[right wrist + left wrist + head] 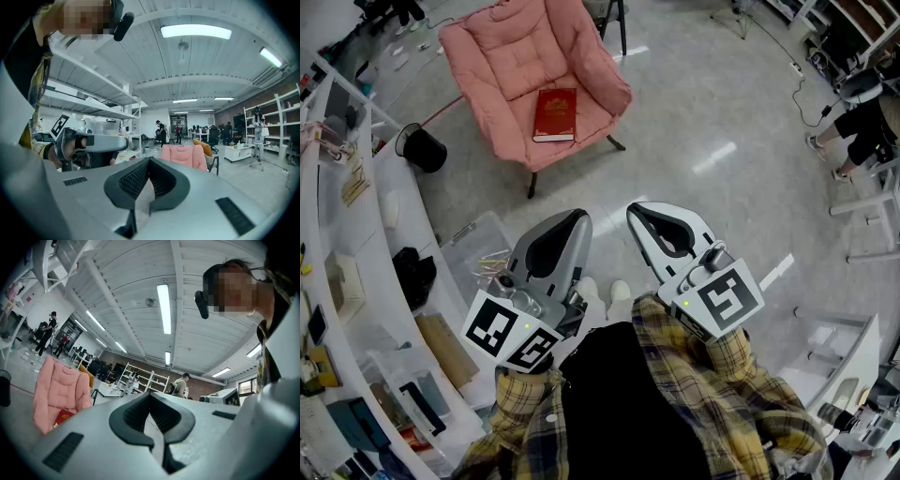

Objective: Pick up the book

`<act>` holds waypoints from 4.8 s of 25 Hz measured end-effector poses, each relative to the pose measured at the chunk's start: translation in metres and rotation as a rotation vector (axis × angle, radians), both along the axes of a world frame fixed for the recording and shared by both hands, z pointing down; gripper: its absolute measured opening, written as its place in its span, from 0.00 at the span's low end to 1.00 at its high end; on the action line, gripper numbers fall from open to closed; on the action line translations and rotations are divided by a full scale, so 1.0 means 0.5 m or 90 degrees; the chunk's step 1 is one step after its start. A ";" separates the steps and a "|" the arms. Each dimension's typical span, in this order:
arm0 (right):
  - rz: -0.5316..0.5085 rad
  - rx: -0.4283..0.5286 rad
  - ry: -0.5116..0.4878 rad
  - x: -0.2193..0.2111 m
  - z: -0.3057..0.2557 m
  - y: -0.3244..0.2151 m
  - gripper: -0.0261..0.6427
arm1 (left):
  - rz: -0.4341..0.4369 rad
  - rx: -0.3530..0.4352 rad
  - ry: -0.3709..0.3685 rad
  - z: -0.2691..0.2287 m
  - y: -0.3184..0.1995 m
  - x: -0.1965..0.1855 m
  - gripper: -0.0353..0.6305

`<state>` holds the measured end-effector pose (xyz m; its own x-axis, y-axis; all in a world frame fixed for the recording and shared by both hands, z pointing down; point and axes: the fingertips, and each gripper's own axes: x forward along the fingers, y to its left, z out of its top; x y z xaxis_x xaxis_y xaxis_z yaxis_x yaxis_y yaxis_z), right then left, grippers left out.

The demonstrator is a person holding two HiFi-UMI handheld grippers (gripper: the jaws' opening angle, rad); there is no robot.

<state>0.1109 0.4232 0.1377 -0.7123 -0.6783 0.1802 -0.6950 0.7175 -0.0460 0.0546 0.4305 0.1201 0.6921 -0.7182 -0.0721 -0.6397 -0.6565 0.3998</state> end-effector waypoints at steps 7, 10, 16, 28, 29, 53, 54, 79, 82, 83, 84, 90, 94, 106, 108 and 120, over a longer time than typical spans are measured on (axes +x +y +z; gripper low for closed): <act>-0.006 0.010 -0.022 -0.019 -0.004 0.001 0.06 | 0.004 -0.001 0.003 0.005 -0.001 -0.012 0.06; 0.000 0.009 -0.022 -0.027 -0.001 0.002 0.06 | 0.004 -0.005 0.004 0.009 0.000 -0.025 0.06; 0.011 0.010 -0.026 -0.060 0.010 -0.003 0.06 | 0.005 -0.009 0.004 0.021 -0.004 -0.068 0.06; 0.045 -0.031 -0.009 -0.095 0.062 -0.027 0.06 | 0.020 -0.042 -0.005 0.064 -0.032 -0.129 0.06; 0.046 -0.035 -0.008 -0.093 0.066 -0.031 0.06 | 0.021 -0.045 -0.005 0.068 -0.037 -0.129 0.06; -0.026 -0.046 -0.017 0.088 0.066 -0.371 0.06 | -0.044 -0.044 -0.010 0.062 -0.383 0.061 0.06; -0.030 -0.048 -0.017 0.098 0.066 -0.381 0.06 | -0.050 -0.045 -0.011 0.061 -0.394 0.069 0.06; -0.091 -0.078 -0.021 0.113 0.104 -0.555 0.06 | -0.153 -0.058 -0.021 0.069 -0.565 0.036 0.06; -0.088 -0.085 -0.018 0.076 0.112 -0.592 0.07 | -0.158 -0.057 -0.017 0.072 -0.606 -0.006 0.06; -0.090 -0.084 -0.015 0.062 0.113 -0.607 0.06 | -0.158 -0.058 -0.016 0.073 -0.621 -0.021 0.06; -0.093 -0.082 -0.013 0.046 0.112 -0.622 0.07 | -0.157 -0.060 -0.016 0.074 -0.638 -0.036 0.06; -0.094 -0.086 -0.016 -0.062 0.112 -0.738 0.07 | -0.142 -0.064 -0.024 0.073 -0.759 -0.129 0.06; -0.082 -0.087 -0.021 -0.137 0.114 -0.824 0.07 | -0.122 -0.069 -0.042 0.082 -0.841 -0.191 0.06; -0.001 -0.169 0.020 -0.204 0.204 -0.943 0.07 | -0.054 -0.142 -0.064 0.187 -0.964 -0.278 0.06; 0.000 -0.183 0.024 -0.208 0.227 -0.953 0.07 | -0.055 -0.159 -0.063 0.211 -0.976 -0.284 0.06; -0.052 -0.245 0.050 -0.227 0.364 -1.065 0.07 | -0.086 -0.207 -0.092 0.338 -1.082 -0.285 0.06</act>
<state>-0.0024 -0.1094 0.3198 -0.7350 -0.4925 0.4661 -0.6486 0.7112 -0.2713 -0.0877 -0.1105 0.2893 0.5764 -0.7726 0.2662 -0.7766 -0.4165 0.4727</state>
